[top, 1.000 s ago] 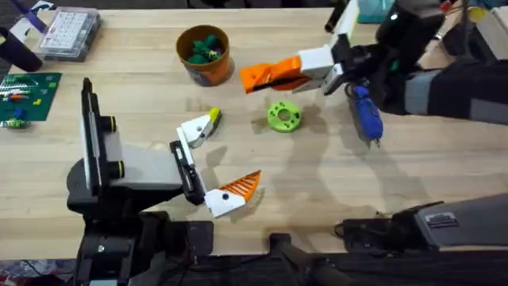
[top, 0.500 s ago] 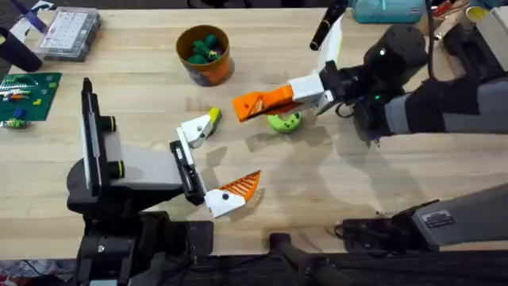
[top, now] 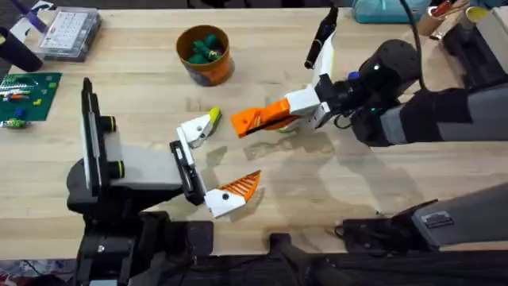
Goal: Pick up the gripper from the table and insert it into the empty holder that is missing its gripper. Then pick up a screw, insert it into the mounting hole, and use the screwdriver to tighten it. Finally, clean up the table by picking up the vegetable and placing it into the bucket.
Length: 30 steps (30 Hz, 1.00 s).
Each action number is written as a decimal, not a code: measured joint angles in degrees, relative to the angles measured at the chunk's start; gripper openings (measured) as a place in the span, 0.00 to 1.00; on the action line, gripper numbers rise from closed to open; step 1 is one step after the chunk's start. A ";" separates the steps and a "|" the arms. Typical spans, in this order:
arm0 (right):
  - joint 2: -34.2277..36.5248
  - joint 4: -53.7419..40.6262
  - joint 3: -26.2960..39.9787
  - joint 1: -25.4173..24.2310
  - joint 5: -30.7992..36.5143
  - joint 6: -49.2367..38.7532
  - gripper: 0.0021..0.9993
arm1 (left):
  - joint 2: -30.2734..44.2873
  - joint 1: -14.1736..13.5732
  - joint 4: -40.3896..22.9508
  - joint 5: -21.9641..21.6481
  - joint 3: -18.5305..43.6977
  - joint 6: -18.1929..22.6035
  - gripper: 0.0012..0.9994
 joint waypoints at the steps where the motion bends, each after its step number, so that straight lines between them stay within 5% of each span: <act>1: 0.26 0.06 0.00 0.05 0.24 0.07 0.01 | 0.01 0.00 0.00 0.00 0.00 0.00 0.99; 30: 4.19 2.97 3.28 3.20 3.26 1.57 0.01 | 0.02 0.00 0.00 0.00 0.00 0.00 0.99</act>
